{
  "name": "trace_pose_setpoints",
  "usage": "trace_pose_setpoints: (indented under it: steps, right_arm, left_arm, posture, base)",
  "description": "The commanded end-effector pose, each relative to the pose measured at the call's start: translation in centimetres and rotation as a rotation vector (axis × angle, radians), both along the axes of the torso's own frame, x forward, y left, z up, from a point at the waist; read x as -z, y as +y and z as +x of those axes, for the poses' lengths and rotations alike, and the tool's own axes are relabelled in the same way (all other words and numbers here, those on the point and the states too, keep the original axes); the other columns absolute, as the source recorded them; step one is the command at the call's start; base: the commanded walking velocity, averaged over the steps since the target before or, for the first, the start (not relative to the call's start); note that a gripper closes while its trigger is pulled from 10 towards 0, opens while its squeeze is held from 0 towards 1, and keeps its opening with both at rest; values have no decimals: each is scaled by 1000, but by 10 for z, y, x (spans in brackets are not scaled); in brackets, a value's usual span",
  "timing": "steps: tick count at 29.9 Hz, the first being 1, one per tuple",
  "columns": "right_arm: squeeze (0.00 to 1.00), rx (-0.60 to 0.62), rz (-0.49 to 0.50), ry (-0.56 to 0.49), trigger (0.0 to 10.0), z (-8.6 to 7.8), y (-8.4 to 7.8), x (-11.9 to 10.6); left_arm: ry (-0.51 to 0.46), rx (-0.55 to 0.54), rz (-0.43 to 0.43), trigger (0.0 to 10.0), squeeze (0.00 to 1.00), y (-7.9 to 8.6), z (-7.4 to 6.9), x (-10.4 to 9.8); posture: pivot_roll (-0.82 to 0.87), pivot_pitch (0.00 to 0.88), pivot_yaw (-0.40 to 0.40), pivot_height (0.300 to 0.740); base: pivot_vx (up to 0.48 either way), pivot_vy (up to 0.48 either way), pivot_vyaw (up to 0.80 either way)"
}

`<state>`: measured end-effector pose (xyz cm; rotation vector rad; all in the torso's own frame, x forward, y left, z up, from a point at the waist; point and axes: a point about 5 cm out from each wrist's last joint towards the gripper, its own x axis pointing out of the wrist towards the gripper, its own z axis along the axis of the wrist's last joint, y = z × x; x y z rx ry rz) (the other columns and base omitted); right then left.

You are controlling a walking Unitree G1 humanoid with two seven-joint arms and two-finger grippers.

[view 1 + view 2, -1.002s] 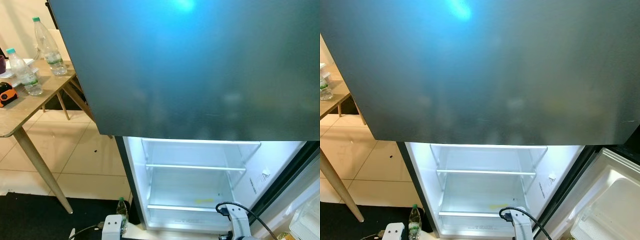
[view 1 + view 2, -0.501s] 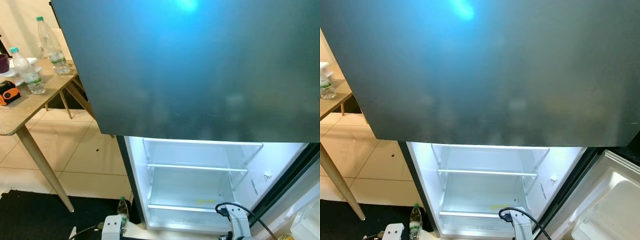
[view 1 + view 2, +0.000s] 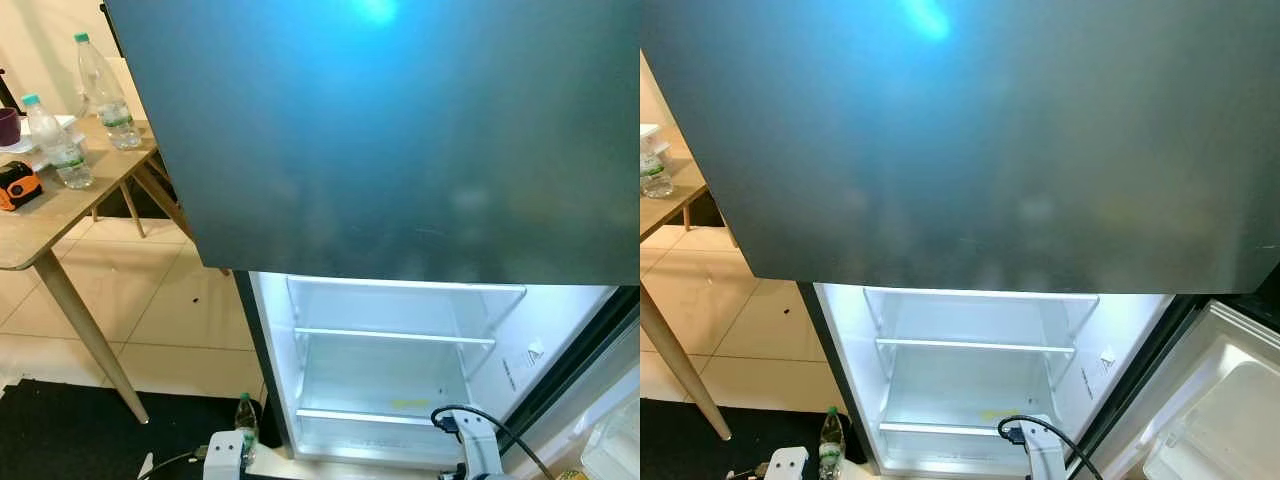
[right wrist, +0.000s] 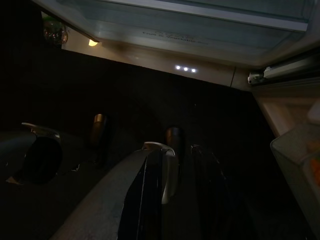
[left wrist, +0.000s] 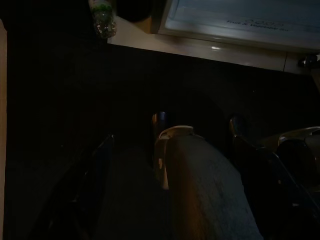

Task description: Restocking fridge

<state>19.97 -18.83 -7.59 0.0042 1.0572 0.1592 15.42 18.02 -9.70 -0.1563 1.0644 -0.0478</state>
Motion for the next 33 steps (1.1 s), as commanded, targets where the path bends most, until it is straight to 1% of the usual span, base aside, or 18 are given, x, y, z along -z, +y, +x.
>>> trace_pose_setpoints:
  steps: [1, 33]
  right_arm:
    - [0, -10, -13, 17, 10000, -5, -1, 2]
    - [0, -37, -49, 40, 10000, -11, -3, 5]
  left_arm:
    - [10, -11, -15, 10000, 0, -4, -2, 1]
    - [21, 15, -5, 10000, 0, -4, -3, 2]
  posture:
    - [-10, 0, 6, 740]
    - [-10, 0, 1, 740]
  base:
    - [0, 0, 0]
    - [0, 0, 0]
